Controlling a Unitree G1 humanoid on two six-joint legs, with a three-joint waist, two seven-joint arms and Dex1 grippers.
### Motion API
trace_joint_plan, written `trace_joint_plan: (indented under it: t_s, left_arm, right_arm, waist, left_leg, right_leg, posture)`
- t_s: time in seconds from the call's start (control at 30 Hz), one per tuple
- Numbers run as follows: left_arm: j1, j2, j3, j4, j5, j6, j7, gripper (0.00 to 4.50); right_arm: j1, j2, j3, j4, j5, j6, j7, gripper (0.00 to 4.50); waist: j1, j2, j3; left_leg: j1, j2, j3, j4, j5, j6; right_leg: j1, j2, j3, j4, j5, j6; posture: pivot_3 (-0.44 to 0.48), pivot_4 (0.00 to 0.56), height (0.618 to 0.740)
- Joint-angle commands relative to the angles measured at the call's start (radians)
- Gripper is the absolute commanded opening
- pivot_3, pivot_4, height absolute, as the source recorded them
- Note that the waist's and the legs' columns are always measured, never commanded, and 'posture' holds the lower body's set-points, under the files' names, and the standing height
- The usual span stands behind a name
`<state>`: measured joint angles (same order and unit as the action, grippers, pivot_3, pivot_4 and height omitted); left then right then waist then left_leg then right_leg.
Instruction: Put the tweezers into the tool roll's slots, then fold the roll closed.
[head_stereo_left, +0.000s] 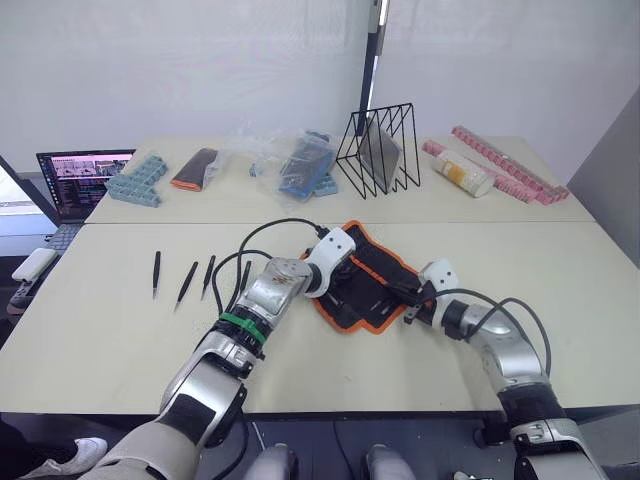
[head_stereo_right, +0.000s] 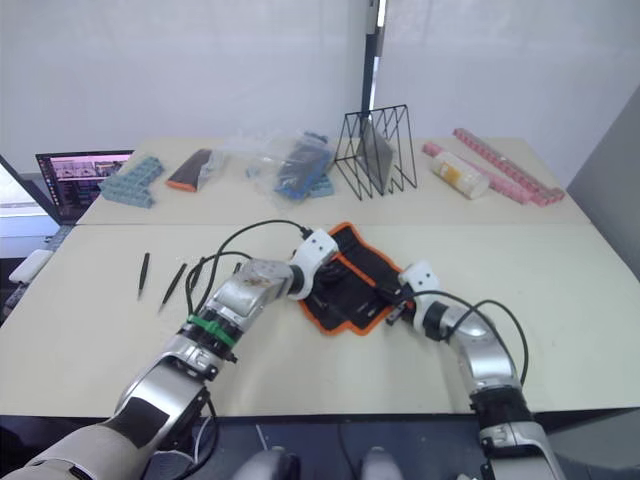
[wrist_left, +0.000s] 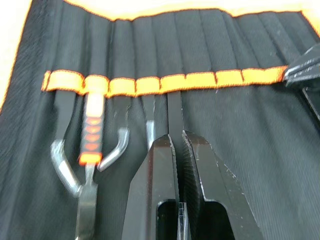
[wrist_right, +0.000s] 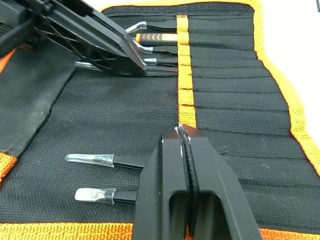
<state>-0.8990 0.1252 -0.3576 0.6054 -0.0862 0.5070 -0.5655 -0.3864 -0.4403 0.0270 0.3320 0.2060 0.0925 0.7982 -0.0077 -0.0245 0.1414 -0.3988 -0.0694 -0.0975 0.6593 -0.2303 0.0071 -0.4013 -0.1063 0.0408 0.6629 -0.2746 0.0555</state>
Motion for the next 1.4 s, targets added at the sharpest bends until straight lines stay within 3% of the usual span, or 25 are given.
trace_joint_plan:
  t_s: [0.03, 0.27, 0.47, 0.57, 0.63, 0.83, 1.0, 1.27, 1.4]
  left_arm:
    - [-0.049, -0.030, 0.015, 0.072, 0.037, -0.085, -0.006, 0.00]
    - [-0.112, -0.055, 0.014, 0.277, 0.113, -0.276, -0.036, 0.00]
    - [-0.168, -0.083, 0.053, 0.391, 0.137, -0.355, -0.030, 0.00]
    - [-0.182, -0.077, 0.076, 0.411, 0.120, -0.325, -0.095, 0.00]
    - [-0.183, -0.071, 0.110, 0.398, 0.083, -0.276, -0.160, 0.79]
    - [-0.143, -0.014, 0.139, 0.273, 0.089, -0.216, -0.203, 2.70]
    - [-0.061, 0.068, 0.164, 0.052, 0.060, -0.080, -0.252, 4.32]
    - [0.077, 0.194, 0.236, -0.333, -0.019, 0.139, -0.269, 4.44]
    - [0.135, 0.258, 0.329, -0.477, -0.086, 0.205, -0.244, 4.44]
  right_arm:
    - [0.022, 0.009, 0.019, -0.006, -0.018, 0.028, -0.006, 0.04]
    - [0.029, 0.018, 0.030, -0.026, -0.020, 0.042, -0.015, 0.04]
    - [0.036, 0.021, 0.032, -0.043, -0.024, 0.053, -0.020, 0.04]
    - [0.038, 0.021, 0.030, -0.049, -0.026, 0.057, -0.024, 0.04]
    - [0.038, 0.020, 0.027, -0.050, -0.027, 0.056, -0.030, 0.00]
    - [0.035, 0.034, -0.018, -0.083, 0.028, 0.058, -0.034, 0.00]
    - [0.019, 0.039, -0.064, -0.128, 0.095, 0.066, -0.018, 0.00]
    - [-0.001, 0.014, -0.065, -0.084, 0.060, 0.064, -0.019, 0.00]
    - [0.000, 0.018, -0.041, -0.020, 0.031, 0.059, -0.011, 0.00]
  waist:
    - [0.000, 0.000, 0.000]
    - [-0.001, 0.000, 0.000]
    - [0.000, 0.000, 0.000]
    - [-0.002, 0.000, 0.000]
    - [-0.004, 0.000, 0.000]
    - [-0.008, 0.000, 0.000]
    - [-0.007, 0.000, 0.000]
    - [-0.007, 0.000, 0.000]
    - [-0.010, 0.000, 0.000]
  left_leg:
    - [0.000, 0.000, 0.000, 0.000, 0.000, 0.000]
    - [0.000, -0.001, 0.000, 0.000, 0.000, 0.000]
    - [0.000, -0.001, 0.000, 0.000, 0.000, 0.000]
    - [0.000, -0.001, 0.000, 0.000, 0.000, 0.000]
    - [0.000, -0.001, 0.000, 0.000, 0.000, 0.001]
    - [-0.001, -0.001, 0.000, 0.000, -0.001, 0.001]
    - [-0.003, -0.001, -0.001, 0.000, -0.001, 0.001]
    - [-0.005, 0.000, -0.001, 0.000, -0.001, 0.001]
    - [-0.004, 0.001, -0.001, 0.000, -0.001, 0.001]
  right_leg:
    - [0.000, 0.000, 0.000, 0.000, 0.000, 0.000]
    - [0.000, -0.001, 0.000, 0.000, 0.000, 0.001]
    - [0.001, -0.001, -0.001, 0.000, -0.001, 0.001]
    - [0.000, -0.001, -0.001, 0.000, -0.001, 0.001]
    - [0.000, -0.001, -0.001, 0.001, -0.001, 0.002]
    - [-0.001, -0.001, 0.000, 0.001, -0.001, 0.002]
    - [-0.003, -0.001, 0.000, 0.001, -0.001, 0.002]
    - [-0.005, -0.001, 0.000, 0.001, -0.001, 0.002]
    - [-0.005, -0.001, 0.000, 0.001, -0.001, 0.002]
  posture:
    - [0.000, 0.150, 0.740]
    - [0.000, 0.150, 0.740]
    - [0.000, 0.150, 0.740]
    - [0.000, 0.150, 0.740]
    - [0.000, 0.150, 0.740]
    - [0.000, 0.150, 0.740]
    - [0.000, 0.150, 0.740]
    - [0.000, 0.150, 0.740]
    - [0.000, 0.150, 0.740]
